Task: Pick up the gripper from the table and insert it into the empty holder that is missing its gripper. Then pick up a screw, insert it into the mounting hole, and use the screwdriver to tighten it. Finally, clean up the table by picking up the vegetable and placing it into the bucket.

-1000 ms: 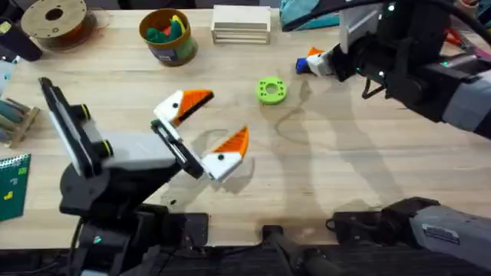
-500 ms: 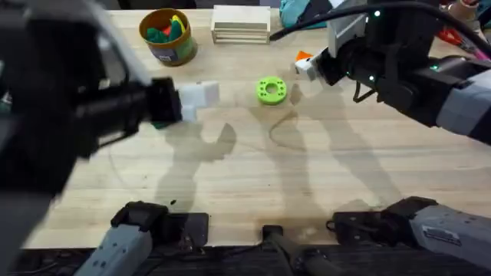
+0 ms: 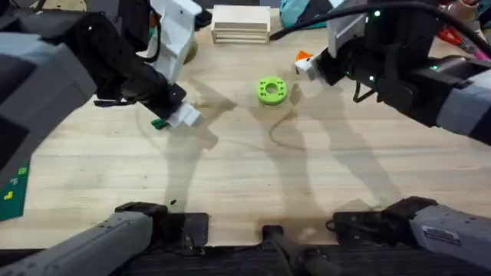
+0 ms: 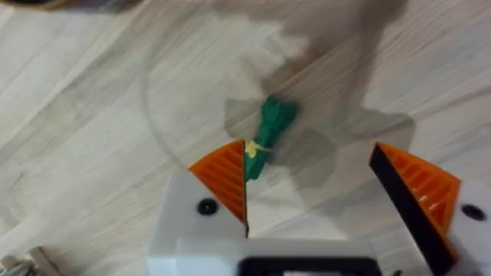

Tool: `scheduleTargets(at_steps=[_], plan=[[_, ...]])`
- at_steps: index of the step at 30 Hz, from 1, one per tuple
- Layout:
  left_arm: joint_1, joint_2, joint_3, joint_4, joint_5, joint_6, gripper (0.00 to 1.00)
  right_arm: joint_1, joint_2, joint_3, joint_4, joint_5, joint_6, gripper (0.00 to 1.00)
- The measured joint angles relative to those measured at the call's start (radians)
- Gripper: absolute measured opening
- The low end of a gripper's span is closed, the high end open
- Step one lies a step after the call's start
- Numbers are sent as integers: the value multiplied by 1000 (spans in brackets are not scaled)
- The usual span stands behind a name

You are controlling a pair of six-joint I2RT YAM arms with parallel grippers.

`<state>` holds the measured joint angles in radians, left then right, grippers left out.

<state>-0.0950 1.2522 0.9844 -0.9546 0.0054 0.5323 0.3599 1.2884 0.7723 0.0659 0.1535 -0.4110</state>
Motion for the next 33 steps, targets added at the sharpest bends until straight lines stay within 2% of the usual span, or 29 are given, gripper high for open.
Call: scheduleTargets(at_steps=[7,12,18,21,23,27,28,30,31,33], plan=[[119,154,0,11,-26,73,985,0,0,0,0,0,0,705],[127,247,0,72,-20,123,987,0,0,0,0,0,0,705],[135,330,0,82,-20,153,997,0,0,0,0,0,0,705],[142,366,0,86,-19,159,953,0,0,0,0,0,0,705],[145,379,0,86,-4,163,831,0,0,0,0,0,0,705],[144,383,1,84,10,169,445,0,0,0,0,0,0,705],[144,383,2,87,9,170,338,0,0,0,0,0,0,705],[145,383,5,85,15,171,63,0,0,0,0,0,0,704],[145,381,6,91,16,173,23,0,0,0,0,0,0,704],[144,383,7,97,17,174,14,0,0,0,0,0,0,705]])
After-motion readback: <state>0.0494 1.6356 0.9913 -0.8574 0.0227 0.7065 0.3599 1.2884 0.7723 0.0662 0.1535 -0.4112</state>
